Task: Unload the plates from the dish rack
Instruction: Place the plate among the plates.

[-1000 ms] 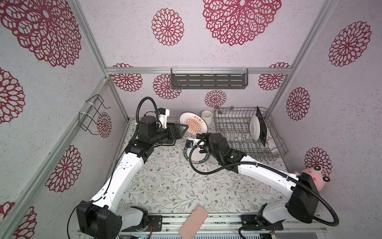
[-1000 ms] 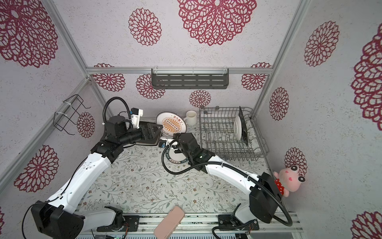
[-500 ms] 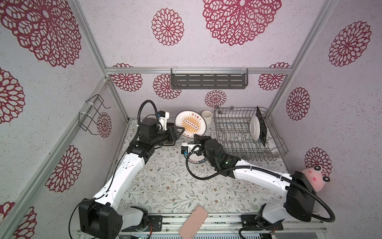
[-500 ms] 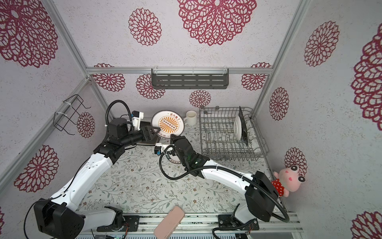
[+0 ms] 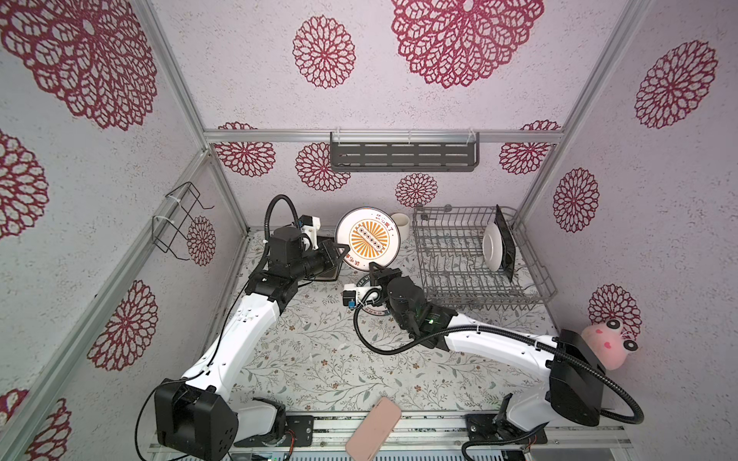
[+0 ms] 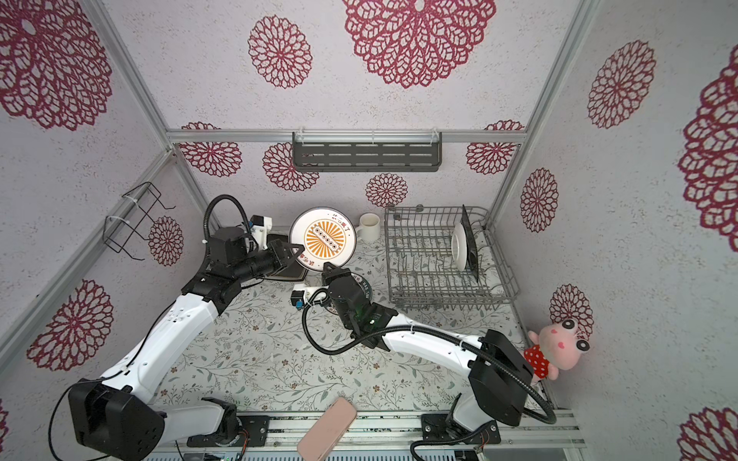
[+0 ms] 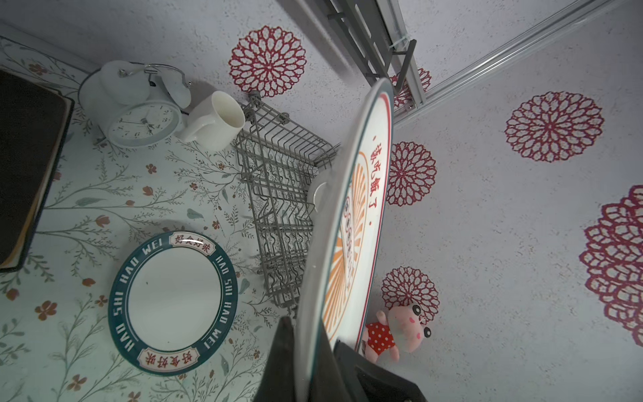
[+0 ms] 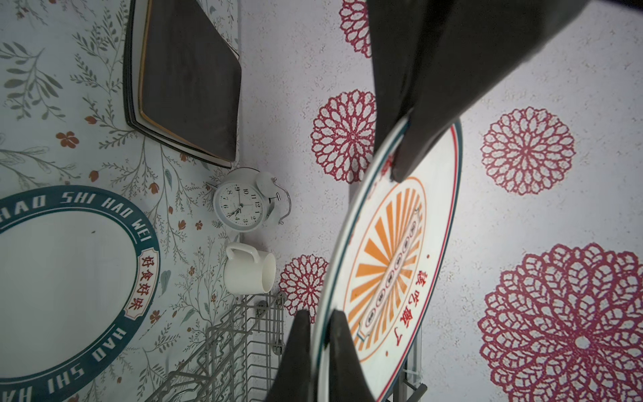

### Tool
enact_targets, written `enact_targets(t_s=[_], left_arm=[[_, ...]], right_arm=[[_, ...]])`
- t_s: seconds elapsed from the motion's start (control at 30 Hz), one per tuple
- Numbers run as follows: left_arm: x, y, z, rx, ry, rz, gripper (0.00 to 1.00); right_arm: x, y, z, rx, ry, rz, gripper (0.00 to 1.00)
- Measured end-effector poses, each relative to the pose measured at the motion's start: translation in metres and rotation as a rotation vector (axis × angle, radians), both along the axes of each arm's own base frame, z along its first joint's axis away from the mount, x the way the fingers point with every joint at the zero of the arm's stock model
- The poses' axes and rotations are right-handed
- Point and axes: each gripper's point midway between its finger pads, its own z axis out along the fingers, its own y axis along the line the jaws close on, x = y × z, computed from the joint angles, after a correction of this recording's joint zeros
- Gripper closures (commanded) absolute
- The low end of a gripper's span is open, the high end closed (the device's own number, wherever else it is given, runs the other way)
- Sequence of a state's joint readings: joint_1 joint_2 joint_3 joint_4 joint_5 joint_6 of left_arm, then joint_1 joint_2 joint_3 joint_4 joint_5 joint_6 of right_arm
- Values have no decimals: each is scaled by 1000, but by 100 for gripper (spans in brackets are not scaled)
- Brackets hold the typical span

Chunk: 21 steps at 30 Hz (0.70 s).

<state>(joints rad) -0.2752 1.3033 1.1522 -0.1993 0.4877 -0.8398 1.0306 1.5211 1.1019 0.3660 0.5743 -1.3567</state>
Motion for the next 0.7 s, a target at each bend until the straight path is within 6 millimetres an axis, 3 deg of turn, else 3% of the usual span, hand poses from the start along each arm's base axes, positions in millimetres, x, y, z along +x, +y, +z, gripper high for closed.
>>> enact_targets(t_s=[0.23,0.37,0.47,0.7], left_arm=[[4,1,-4,-1,6,11,100],[5,-2,-2,18,-37,-13,100],[3,-6,-12,49,-43,-35,100],[6,-9,-29,62,-19,-54,100]], right_arm=[[4,0,-3,-8,-14,-30,99],[7,-1,-7,-18,-34,-46,57],[8,-1,-5,-15,-54,-52,33],[8,-4,-12,-15,-60,-60,24]])
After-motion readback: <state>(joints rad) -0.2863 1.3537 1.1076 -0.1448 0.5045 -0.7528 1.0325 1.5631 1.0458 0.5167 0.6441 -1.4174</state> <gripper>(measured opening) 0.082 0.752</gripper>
